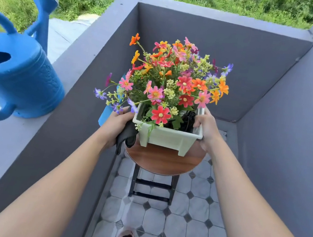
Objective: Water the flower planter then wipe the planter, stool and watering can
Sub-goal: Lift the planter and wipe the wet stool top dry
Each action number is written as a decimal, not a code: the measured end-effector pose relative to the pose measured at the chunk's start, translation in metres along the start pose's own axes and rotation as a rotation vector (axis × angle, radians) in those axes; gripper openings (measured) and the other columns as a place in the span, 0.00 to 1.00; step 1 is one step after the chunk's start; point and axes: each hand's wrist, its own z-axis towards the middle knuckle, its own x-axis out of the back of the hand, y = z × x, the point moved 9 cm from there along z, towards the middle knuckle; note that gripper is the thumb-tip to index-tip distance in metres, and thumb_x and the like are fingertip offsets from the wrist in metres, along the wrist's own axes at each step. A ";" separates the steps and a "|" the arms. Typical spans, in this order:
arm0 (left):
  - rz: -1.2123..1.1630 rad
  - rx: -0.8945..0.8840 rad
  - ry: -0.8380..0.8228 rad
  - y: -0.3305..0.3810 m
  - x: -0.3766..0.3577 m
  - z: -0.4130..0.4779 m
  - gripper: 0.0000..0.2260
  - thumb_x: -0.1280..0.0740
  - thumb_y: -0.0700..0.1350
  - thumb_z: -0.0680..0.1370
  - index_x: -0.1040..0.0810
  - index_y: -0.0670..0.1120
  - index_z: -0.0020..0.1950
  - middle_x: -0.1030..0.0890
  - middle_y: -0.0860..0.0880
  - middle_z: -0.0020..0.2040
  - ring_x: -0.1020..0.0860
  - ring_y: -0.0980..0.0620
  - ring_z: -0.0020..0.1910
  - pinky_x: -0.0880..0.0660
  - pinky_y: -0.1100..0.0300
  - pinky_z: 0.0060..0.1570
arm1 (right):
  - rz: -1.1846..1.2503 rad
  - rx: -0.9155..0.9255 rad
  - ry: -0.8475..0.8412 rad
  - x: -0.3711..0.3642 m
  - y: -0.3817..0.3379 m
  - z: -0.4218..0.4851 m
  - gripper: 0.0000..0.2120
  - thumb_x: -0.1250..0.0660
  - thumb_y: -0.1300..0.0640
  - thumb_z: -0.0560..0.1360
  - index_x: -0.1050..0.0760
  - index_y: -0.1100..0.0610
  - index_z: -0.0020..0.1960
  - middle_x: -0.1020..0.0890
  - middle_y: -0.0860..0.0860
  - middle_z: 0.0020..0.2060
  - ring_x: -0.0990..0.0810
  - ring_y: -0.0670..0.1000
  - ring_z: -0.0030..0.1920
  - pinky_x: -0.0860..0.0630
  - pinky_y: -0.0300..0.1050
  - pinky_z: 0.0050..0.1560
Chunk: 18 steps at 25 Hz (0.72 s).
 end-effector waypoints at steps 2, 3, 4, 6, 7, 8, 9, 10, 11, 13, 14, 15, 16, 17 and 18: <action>0.011 0.002 0.006 -0.004 -0.003 0.000 0.08 0.38 0.39 0.80 0.25 0.40 0.41 0.21 0.51 0.27 0.24 0.55 0.24 0.29 0.65 0.25 | 0.036 -0.004 0.007 0.005 0.006 0.001 0.44 0.44 0.64 0.55 0.37 0.55 0.73 0.29 0.49 0.46 0.33 0.45 0.40 0.35 0.42 0.38; 0.011 0.006 0.001 -0.006 -0.004 0.000 0.08 0.38 0.39 0.80 0.26 0.40 0.41 0.22 0.50 0.27 0.25 0.54 0.25 0.30 0.65 0.26 | 0.060 -0.015 0.008 0.007 0.008 0.000 0.38 0.44 0.64 0.55 0.33 0.55 0.67 0.30 0.49 0.44 0.33 0.46 0.40 0.36 0.43 0.37; 0.008 0.007 0.003 -0.009 -0.003 0.001 0.07 0.38 0.38 0.79 0.27 0.39 0.41 0.23 0.48 0.28 0.26 0.53 0.26 0.31 0.64 0.26 | 0.080 -0.015 0.015 0.008 0.007 -0.001 0.30 0.44 0.64 0.55 0.31 0.54 0.58 0.30 0.50 0.42 0.33 0.46 0.38 0.36 0.42 0.37; 0.010 -0.003 0.014 -0.013 0.003 0.005 0.04 0.37 0.39 0.78 0.28 0.40 0.44 0.27 0.45 0.33 0.29 0.50 0.30 0.32 0.62 0.29 | 0.078 0.004 0.020 0.008 0.005 -0.001 0.27 0.44 0.64 0.57 0.29 0.54 0.55 0.29 0.50 0.43 0.32 0.46 0.39 0.35 0.40 0.38; 0.013 -0.004 0.018 -0.015 0.005 0.006 0.03 0.37 0.39 0.77 0.27 0.40 0.46 0.27 0.43 0.36 0.29 0.48 0.33 0.32 0.60 0.31 | 0.059 0.025 0.014 0.008 0.004 0.001 0.34 0.44 0.64 0.57 0.30 0.56 0.64 0.28 0.51 0.47 0.29 0.46 0.43 0.33 0.39 0.41; 0.010 0.006 0.016 -0.016 0.005 0.007 0.03 0.36 0.40 0.77 0.27 0.41 0.47 0.27 0.42 0.38 0.29 0.46 0.35 0.32 0.59 0.33 | 0.046 0.048 0.019 0.011 0.004 0.003 0.41 0.44 0.64 0.57 0.35 0.57 0.72 0.27 0.53 0.49 0.27 0.47 0.48 0.30 0.40 0.47; 0.000 0.012 0.017 -0.018 0.005 0.008 0.03 0.36 0.40 0.77 0.27 0.41 0.47 0.26 0.42 0.37 0.30 0.46 0.35 0.31 0.59 0.33 | 0.034 0.056 0.025 0.012 0.004 0.006 0.44 0.44 0.64 0.56 0.39 0.57 0.75 0.25 0.55 0.51 0.26 0.49 0.54 0.29 0.42 0.53; -0.014 0.011 0.018 -0.018 0.004 0.007 0.02 0.37 0.39 0.77 0.28 0.41 0.45 0.27 0.43 0.34 0.30 0.46 0.32 0.31 0.60 0.30 | 0.034 0.073 0.027 0.012 0.003 0.007 0.44 0.43 0.64 0.57 0.39 0.56 0.74 0.25 0.57 0.55 0.28 0.52 0.60 0.29 0.46 0.57; -0.025 0.009 0.023 -0.018 0.004 0.007 0.03 0.38 0.39 0.78 0.29 0.41 0.44 0.27 0.44 0.31 0.30 0.46 0.28 0.30 0.62 0.28 | 0.032 0.077 0.030 0.012 0.002 0.005 0.42 0.43 0.65 0.58 0.38 0.54 0.74 0.25 0.58 0.59 0.30 0.56 0.65 0.29 0.48 0.59; -0.030 -0.007 0.026 -0.015 0.003 0.004 0.03 0.39 0.38 0.80 0.27 0.40 0.48 0.24 0.47 0.30 0.27 0.50 0.27 0.29 0.63 0.27 | 0.061 0.097 -0.004 0.009 0.001 0.002 0.38 0.42 0.65 0.59 0.34 0.51 0.70 0.26 0.59 0.61 0.31 0.61 0.67 0.28 0.54 0.62; -0.031 -0.010 0.033 -0.013 0.003 0.002 0.04 0.39 0.39 0.80 0.26 0.40 0.50 0.23 0.47 0.31 0.26 0.51 0.28 0.28 0.63 0.27 | 0.100 0.111 -0.044 0.007 0.001 0.001 0.36 0.41 0.63 0.59 0.32 0.51 0.68 0.25 0.57 0.59 0.28 0.60 0.64 0.27 0.55 0.60; -0.041 -0.002 0.044 -0.014 0.003 0.000 0.04 0.39 0.39 0.80 0.25 0.39 0.49 0.22 0.47 0.31 0.25 0.51 0.28 0.27 0.63 0.28 | 0.155 0.115 -0.078 0.006 0.002 -0.003 0.34 0.41 0.61 0.59 0.31 0.51 0.66 0.23 0.54 0.56 0.25 0.57 0.58 0.26 0.53 0.56; -0.064 0.016 0.061 -0.016 0.004 -0.003 0.05 0.39 0.38 0.80 0.24 0.39 0.49 0.21 0.47 0.31 0.23 0.51 0.28 0.26 0.62 0.28 | 0.239 0.121 -0.087 0.006 0.006 -0.007 0.30 0.40 0.59 0.62 0.30 0.50 0.65 0.22 0.52 0.55 0.24 0.55 0.55 0.25 0.52 0.53; -0.081 0.033 0.079 -0.017 0.006 -0.008 0.06 0.39 0.38 0.80 0.23 0.40 0.48 0.19 0.47 0.33 0.21 0.52 0.29 0.24 0.62 0.28 | 0.339 0.117 -0.043 0.009 0.013 -0.012 0.27 0.40 0.58 0.65 0.29 0.49 0.65 0.21 0.51 0.57 0.23 0.53 0.56 0.24 0.52 0.55; -0.088 0.052 0.096 -0.020 0.008 -0.015 0.06 0.38 0.39 0.80 0.22 0.41 0.49 0.17 0.47 0.35 0.19 0.51 0.31 0.23 0.61 0.31 | 0.426 0.109 0.042 0.013 0.023 -0.021 0.23 0.41 0.57 0.69 0.27 0.50 0.63 0.21 0.52 0.58 0.22 0.53 0.58 0.24 0.53 0.58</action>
